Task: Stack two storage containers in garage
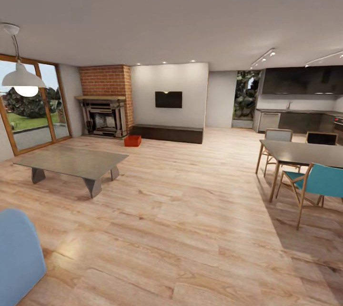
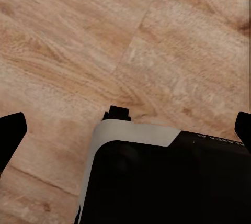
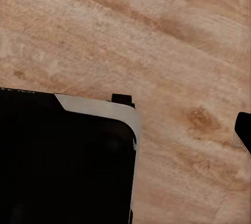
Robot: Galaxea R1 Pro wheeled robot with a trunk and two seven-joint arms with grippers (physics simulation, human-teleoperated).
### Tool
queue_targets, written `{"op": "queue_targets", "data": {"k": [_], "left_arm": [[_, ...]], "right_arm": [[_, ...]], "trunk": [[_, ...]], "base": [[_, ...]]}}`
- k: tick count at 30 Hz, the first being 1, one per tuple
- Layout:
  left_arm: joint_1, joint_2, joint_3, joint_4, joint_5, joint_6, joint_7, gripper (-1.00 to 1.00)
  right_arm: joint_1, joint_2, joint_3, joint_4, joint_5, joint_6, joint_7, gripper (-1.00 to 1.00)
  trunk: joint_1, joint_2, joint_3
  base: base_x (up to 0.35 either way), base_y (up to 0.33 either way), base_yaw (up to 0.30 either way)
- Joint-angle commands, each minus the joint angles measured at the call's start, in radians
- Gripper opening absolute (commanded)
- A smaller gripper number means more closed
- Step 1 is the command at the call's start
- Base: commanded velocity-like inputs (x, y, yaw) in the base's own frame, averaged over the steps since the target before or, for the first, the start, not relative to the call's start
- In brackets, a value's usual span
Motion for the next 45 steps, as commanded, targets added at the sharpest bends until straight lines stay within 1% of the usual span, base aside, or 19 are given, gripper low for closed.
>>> {"op": "queue_targets", "data": {"k": [1,45], "left_arm": [[-0.001,0.000,0.005,0.000,0.004,-0.001,0.001,1.00],[-0.001,0.001,0.003,0.000,0.005,-0.005,0.001,1.00]], "right_arm": [[-0.002,0.000,0.006,0.003,0.002,-0.005,0.001,1.00],[-0.002,0.000,0.006,0.003,0.002,-0.005,0.001,1.00]], "trunk": [[0.001,-0.001,-0.002],[0.001,-0.001,-0.002]], "base": [[0.323,0.000,0.000],[0.323,0.000,0.000]]}}
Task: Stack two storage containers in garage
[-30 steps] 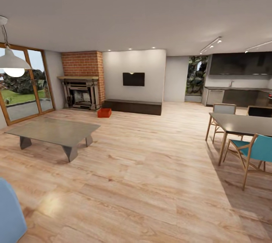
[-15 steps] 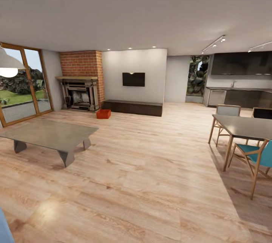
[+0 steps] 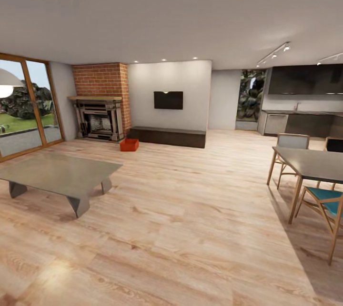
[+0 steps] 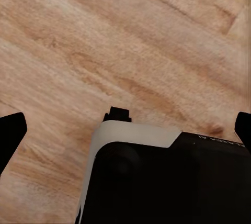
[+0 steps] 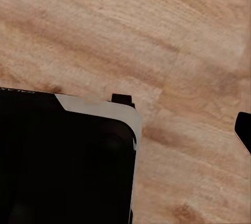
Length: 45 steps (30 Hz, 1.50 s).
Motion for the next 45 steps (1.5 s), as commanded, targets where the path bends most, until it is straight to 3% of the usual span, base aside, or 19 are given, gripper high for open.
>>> {"op": "queue_targets", "data": {"k": [1,35,45], "left_arm": [[-0.001,0.000,0.005,0.000,0.005,-0.001,0.001,1.00],[-0.001,-0.005,0.004,0.000,0.003,0.006,0.006,1.00],[-0.001,-0.007,0.004,0.000,0.004,0.006,0.006,1.00]], "right_arm": [[-0.002,0.000,0.006,0.003,0.002,-0.006,0.001,1.00],[-0.002,0.001,0.004,-0.002,0.010,-0.004,0.004,1.00],[-0.002,0.001,-0.001,-0.004,-0.004,-0.004,0.003,1.00]], "trunk": [[0.001,-0.001,-0.002],[0.001,-0.001,-0.002],[0.001,-0.001,-0.002]], "base": [[0.323,0.000,0.000],[0.323,0.000,0.000],[0.323,0.000,0.000]]}}
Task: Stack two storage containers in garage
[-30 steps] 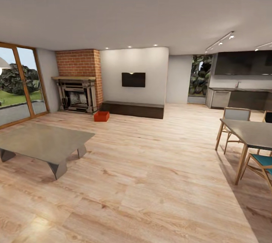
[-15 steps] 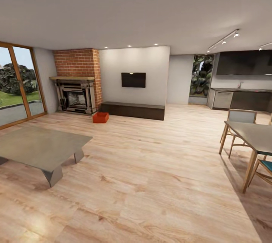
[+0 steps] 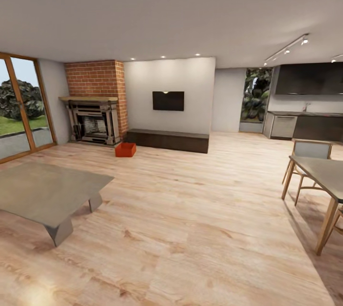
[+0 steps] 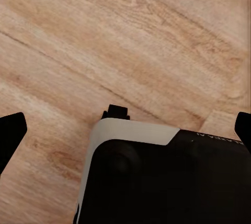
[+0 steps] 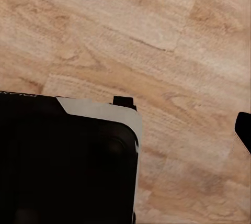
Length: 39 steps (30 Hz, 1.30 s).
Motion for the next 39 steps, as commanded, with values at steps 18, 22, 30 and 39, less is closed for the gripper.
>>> {"op": "queue_targets", "data": {"k": [18,22,30,39], "left_arm": [[-0.001,0.001,0.004,0.000,0.004,0.000,0.001,1.00],[-0.001,0.001,0.004,0.000,0.004,0.000,0.001,1.00],[-0.001,0.001,0.004,0.000,0.005,0.000,0.001,1.00],[-0.001,0.001,0.005,0.000,0.004,0.000,0.001,1.00]], "right_arm": [[-0.002,0.000,0.007,0.002,0.007,-0.004,0.001,1.00],[-0.001,0.000,0.008,0.002,0.009,-0.004,0.001,1.00],[-0.001,0.000,0.014,0.002,0.010,-0.004,-0.001,1.00],[-0.001,0.000,0.016,0.002,0.013,-0.004,0.000,1.00]], "trunk": [[0.001,-0.001,-0.002],[0.001,-0.001,-0.002],[0.001,-0.001,-0.002],[0.001,-0.001,-0.002]], "base": [[0.323,0.000,0.000],[0.323,0.000,0.000],[0.323,0.000,0.000],[0.323,0.000,0.000]]}}
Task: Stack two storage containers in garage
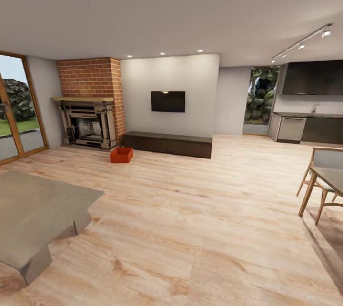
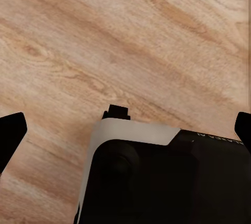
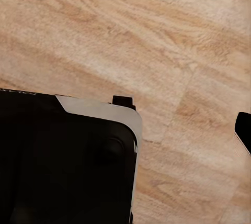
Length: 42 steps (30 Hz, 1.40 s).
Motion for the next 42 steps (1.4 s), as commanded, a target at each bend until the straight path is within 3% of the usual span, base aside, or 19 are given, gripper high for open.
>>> {"op": "queue_targets", "data": {"k": [1,42], "left_arm": [[-0.001,0.000,0.004,0.000,0.005,0.000,0.001,1.00],[-0.001,0.000,0.004,0.000,0.005,0.000,0.001,1.00]], "right_arm": [[-0.001,0.000,0.006,0.002,0.003,-0.005,0.001,1.00],[-0.001,-0.001,-0.001,0.002,-0.003,-0.007,0.008,1.00]], "trunk": [[0.001,-0.001,-0.002],[0.001,-0.001,-0.002]], "base": [[0.323,0.000,0.000],[0.323,0.000,0.000]]}}
